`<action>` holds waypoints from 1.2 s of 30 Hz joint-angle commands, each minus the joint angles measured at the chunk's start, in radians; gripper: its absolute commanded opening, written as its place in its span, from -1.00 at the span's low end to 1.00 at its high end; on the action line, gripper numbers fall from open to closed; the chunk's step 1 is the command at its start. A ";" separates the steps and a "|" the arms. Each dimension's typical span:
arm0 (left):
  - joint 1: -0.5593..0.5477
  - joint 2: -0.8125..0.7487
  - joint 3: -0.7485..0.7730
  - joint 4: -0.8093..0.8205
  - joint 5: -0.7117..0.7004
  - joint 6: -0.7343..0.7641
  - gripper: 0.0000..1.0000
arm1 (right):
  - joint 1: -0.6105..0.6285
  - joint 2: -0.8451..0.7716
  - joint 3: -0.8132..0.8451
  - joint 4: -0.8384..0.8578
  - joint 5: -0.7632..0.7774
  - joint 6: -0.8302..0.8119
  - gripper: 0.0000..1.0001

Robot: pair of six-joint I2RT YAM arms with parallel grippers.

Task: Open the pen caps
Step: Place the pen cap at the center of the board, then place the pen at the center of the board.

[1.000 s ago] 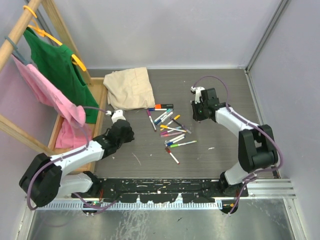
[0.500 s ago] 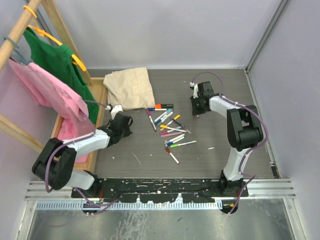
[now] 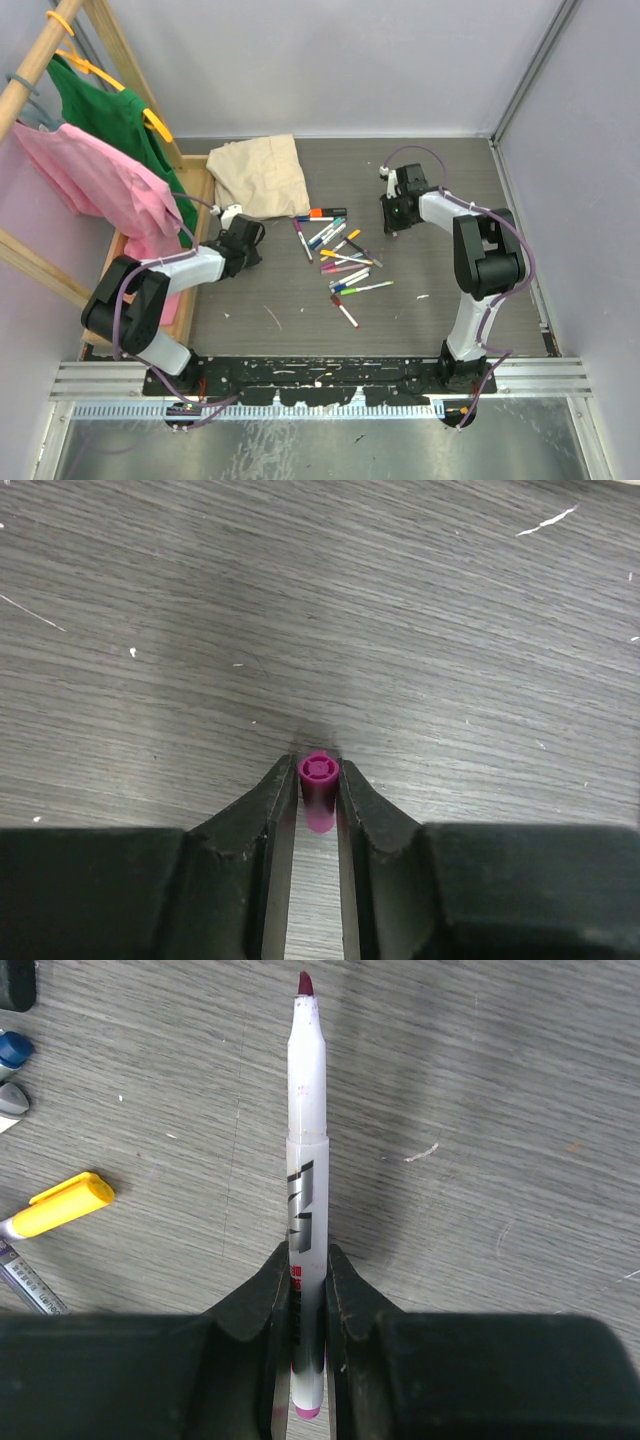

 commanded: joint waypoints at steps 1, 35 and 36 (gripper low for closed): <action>0.011 0.019 0.032 0.022 -0.021 0.010 -0.49 | -0.014 0.028 0.023 0.000 -0.011 -0.007 -0.66; 0.017 -0.313 -0.086 0.051 0.121 0.036 0.14 | -0.033 0.000 0.029 -0.031 -0.095 -0.035 -0.29; 0.018 -0.322 -0.092 0.055 0.120 0.040 0.15 | -0.032 0.000 0.028 -0.030 -0.096 -0.036 -0.29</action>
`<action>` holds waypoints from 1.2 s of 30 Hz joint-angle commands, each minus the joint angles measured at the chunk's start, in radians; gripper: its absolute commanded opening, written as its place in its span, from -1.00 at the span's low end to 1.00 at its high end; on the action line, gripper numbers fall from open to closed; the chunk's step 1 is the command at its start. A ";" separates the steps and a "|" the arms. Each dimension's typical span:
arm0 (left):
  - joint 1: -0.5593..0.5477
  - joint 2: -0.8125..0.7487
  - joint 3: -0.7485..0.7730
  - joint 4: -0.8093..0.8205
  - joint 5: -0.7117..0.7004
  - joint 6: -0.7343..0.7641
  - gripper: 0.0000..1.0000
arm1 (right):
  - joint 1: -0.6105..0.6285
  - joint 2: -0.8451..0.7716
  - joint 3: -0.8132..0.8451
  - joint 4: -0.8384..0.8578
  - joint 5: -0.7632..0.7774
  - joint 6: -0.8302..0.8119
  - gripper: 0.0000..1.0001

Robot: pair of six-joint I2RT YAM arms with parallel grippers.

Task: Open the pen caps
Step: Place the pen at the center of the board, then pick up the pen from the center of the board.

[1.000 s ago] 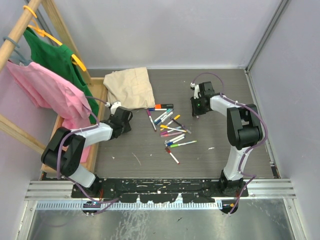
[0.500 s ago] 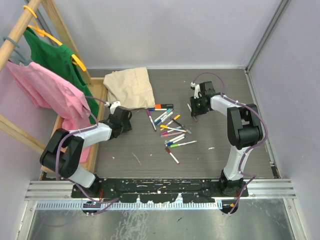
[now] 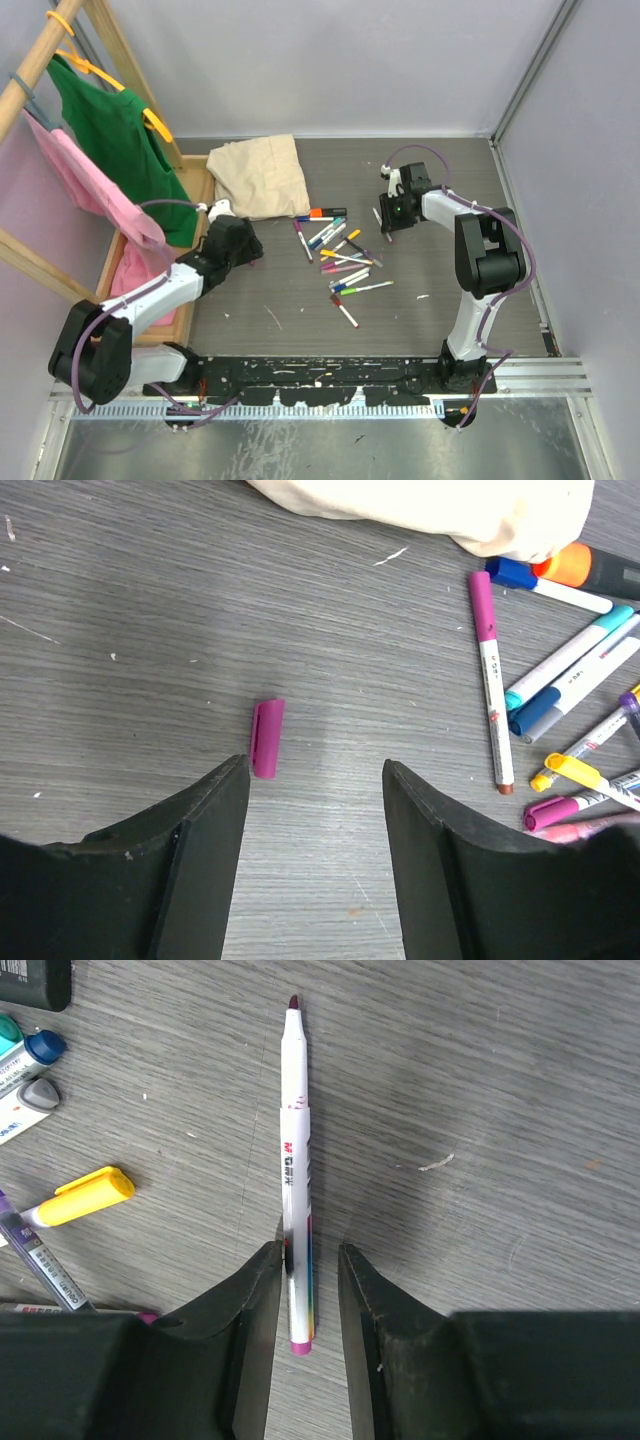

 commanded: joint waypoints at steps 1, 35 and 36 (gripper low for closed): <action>0.007 -0.065 -0.028 0.045 0.023 0.036 0.15 | -0.007 -0.009 0.015 -0.022 -0.011 -0.020 -0.29; 0.007 -0.026 -0.043 0.061 0.059 0.102 0.21 | -0.007 0.015 0.018 -0.034 -0.043 -0.029 -0.30; 0.007 -0.027 -0.044 0.059 0.059 0.102 0.21 | -0.007 0.018 0.017 -0.034 -0.043 -0.029 -0.30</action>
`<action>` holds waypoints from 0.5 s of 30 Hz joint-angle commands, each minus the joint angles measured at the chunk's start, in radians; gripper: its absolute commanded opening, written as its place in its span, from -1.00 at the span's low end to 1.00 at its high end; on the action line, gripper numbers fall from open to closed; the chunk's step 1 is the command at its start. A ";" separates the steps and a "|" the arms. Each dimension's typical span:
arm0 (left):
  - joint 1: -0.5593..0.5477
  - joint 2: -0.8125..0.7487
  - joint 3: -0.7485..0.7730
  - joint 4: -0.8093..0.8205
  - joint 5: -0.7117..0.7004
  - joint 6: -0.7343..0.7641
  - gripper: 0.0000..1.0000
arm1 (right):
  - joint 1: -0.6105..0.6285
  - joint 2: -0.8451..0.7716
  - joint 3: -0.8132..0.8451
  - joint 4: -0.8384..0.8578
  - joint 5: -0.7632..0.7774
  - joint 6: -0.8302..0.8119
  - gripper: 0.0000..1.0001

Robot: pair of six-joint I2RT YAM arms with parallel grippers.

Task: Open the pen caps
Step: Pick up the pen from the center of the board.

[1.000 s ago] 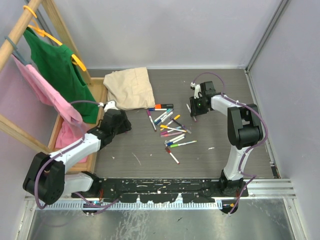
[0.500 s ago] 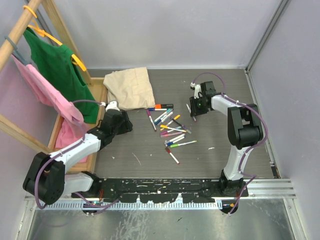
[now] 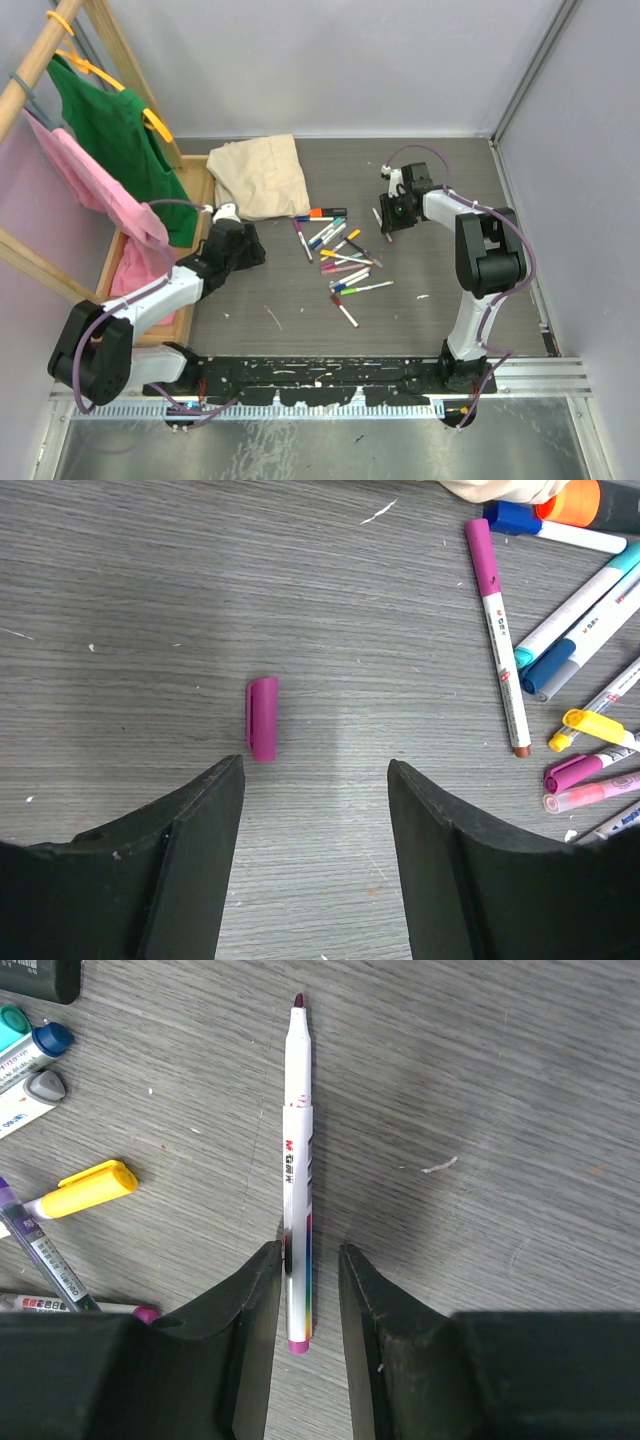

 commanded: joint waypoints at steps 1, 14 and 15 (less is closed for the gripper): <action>0.006 -0.002 0.000 0.036 -0.014 0.021 0.21 | -0.002 0.018 0.018 -0.032 -0.013 -0.006 -0.30; 0.006 -0.020 -0.007 0.031 -0.015 0.022 0.22 | -0.002 0.014 0.021 -0.037 -0.020 -0.007 -0.60; 0.006 -0.023 -0.008 0.029 -0.013 0.021 0.22 | -0.002 0.015 0.022 -0.038 -0.021 -0.006 -0.64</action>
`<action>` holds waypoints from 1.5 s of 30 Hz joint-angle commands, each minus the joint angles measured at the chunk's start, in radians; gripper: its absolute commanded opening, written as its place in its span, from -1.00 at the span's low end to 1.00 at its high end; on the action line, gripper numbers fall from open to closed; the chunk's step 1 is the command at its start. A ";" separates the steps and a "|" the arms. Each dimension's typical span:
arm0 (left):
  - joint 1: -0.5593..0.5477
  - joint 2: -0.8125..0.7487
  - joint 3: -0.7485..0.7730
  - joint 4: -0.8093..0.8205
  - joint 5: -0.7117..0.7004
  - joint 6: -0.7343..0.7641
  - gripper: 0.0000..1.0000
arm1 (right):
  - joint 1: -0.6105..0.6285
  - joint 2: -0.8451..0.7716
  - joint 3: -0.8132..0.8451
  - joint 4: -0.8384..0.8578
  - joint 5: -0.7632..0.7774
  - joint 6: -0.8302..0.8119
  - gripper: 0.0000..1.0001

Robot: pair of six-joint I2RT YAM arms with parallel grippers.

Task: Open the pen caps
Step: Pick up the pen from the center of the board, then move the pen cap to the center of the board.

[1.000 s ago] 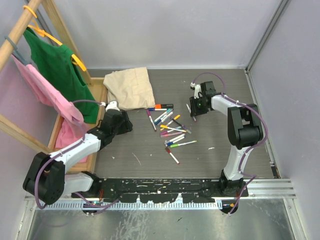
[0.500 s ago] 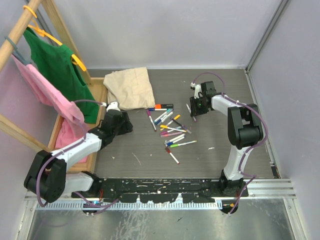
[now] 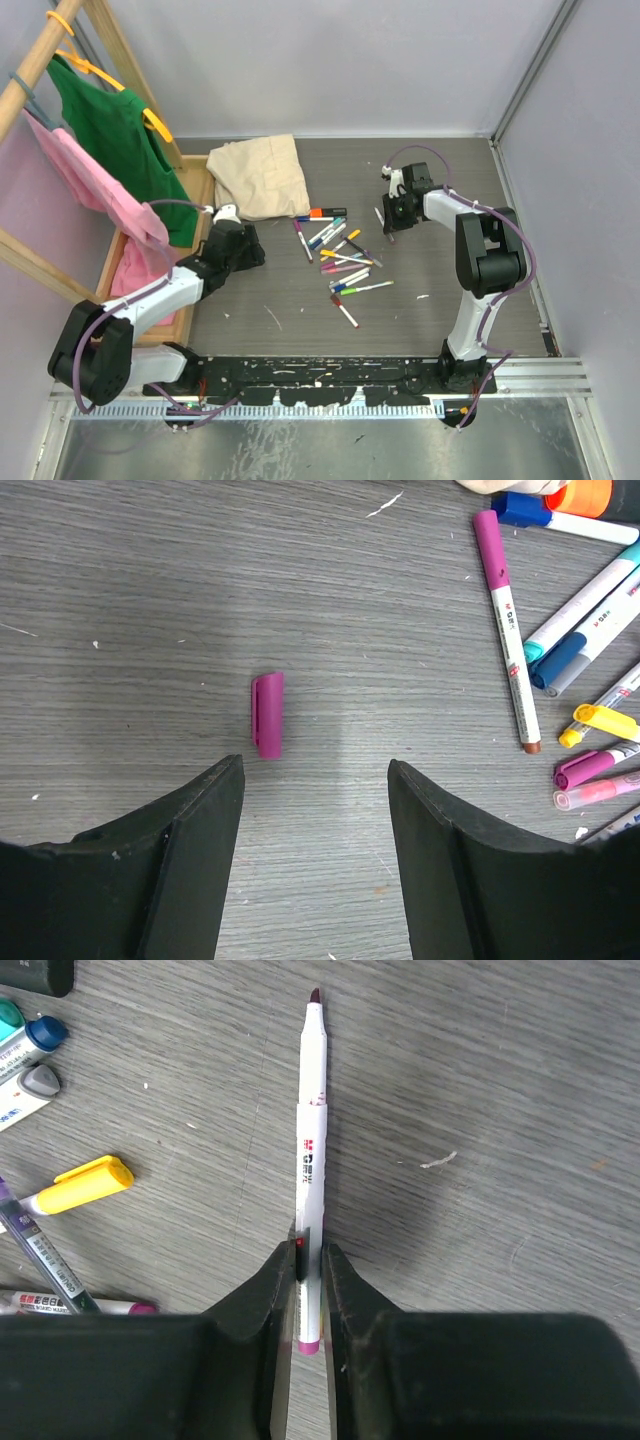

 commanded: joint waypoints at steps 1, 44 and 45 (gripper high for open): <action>0.006 -0.028 -0.002 0.029 -0.009 0.008 0.22 | -0.001 0.012 0.020 -0.032 -0.017 -0.002 -0.70; 0.006 0.206 0.106 -0.038 -0.086 0.000 -0.06 | 0.242 -0.288 -0.074 -0.004 -0.309 0.076 -0.99; 0.006 0.223 0.115 -0.037 -0.084 0.000 -0.10 | 0.250 -0.287 -0.073 -0.003 -0.313 0.075 -0.99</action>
